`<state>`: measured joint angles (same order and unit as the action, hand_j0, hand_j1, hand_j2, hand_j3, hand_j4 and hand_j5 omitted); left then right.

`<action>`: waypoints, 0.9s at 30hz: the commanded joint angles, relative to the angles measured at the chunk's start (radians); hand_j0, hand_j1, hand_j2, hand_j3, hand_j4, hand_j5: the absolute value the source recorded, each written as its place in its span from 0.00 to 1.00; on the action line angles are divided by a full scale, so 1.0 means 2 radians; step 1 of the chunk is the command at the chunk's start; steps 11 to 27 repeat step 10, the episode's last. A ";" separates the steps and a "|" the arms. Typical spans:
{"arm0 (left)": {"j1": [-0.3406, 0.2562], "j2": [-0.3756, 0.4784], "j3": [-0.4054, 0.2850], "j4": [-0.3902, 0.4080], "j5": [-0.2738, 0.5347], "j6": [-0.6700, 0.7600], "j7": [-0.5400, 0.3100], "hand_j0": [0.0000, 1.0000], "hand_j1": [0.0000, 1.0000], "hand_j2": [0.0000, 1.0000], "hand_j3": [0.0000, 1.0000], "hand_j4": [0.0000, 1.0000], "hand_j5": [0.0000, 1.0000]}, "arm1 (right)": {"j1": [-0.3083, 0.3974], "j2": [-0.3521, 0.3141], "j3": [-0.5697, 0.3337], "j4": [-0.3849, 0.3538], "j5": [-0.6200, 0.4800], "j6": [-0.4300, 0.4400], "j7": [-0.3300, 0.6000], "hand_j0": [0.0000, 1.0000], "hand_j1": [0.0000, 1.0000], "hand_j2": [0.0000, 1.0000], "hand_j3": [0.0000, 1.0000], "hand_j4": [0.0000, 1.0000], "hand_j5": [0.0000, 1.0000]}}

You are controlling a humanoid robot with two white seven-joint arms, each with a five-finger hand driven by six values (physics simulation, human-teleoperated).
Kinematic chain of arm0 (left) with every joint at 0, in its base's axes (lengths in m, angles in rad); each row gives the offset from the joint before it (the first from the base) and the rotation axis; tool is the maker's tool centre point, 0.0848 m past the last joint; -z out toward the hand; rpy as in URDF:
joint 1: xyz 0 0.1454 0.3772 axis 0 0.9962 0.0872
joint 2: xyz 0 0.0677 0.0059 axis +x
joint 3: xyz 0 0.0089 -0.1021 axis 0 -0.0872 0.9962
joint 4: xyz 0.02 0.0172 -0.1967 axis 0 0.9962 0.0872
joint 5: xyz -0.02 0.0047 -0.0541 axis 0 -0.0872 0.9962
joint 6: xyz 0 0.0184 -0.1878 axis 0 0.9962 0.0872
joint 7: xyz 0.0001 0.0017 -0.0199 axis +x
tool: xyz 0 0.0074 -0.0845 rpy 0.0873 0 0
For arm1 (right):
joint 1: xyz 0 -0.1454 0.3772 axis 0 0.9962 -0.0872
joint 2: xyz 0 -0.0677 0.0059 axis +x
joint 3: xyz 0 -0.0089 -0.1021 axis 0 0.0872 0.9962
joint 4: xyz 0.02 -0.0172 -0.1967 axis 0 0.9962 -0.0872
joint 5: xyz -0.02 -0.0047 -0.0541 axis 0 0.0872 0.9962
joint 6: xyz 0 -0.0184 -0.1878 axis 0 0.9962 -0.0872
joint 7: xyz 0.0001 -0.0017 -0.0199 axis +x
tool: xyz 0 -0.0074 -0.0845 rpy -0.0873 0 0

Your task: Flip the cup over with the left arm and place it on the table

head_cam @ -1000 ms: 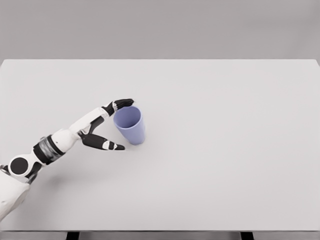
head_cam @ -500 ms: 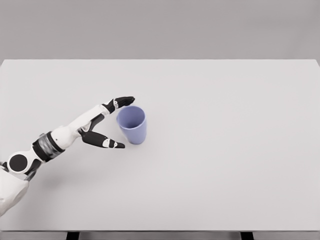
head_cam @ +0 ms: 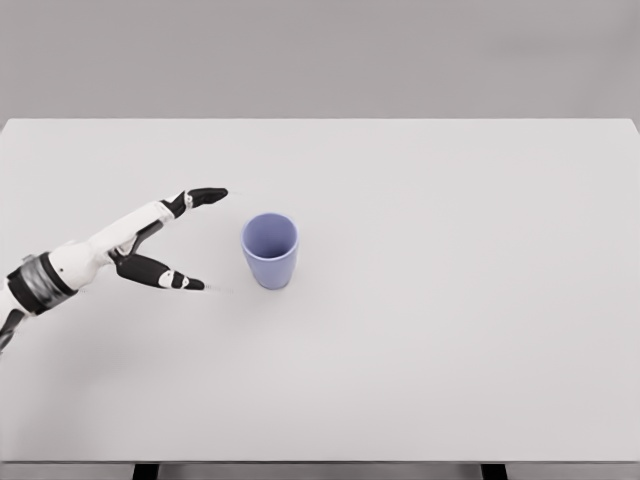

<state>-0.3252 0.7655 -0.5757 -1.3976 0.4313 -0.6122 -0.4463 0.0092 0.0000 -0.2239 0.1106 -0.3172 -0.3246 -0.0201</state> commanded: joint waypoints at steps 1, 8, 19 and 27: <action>0.000 0.035 0.009 0.003 0.003 0.001 0.000 1.00 1.00 1.00 1.00 1.00 1.00 | 0.000 0.000 0.000 0.000 0.000 0.000 0.000 1.00 1.00 1.00 1.00 1.00 1.00; -0.018 0.063 0.016 0.022 -0.019 0.001 0.000 1.00 1.00 1.00 1.00 1.00 1.00 | 0.000 0.000 0.000 0.000 0.000 0.000 0.000 1.00 1.00 1.00 1.00 1.00 1.00; -0.024 0.064 0.017 0.022 -0.019 0.001 -0.001 1.00 1.00 1.00 1.00 1.00 1.00 | 0.000 0.000 0.000 0.000 0.000 0.000 0.000 1.00 1.00 1.00 1.00 1.00 1.00; -0.024 0.064 0.017 0.022 -0.019 0.001 -0.001 1.00 1.00 1.00 1.00 1.00 1.00 | 0.000 0.000 0.000 0.000 0.000 0.000 0.000 1.00 1.00 1.00 1.00 1.00 1.00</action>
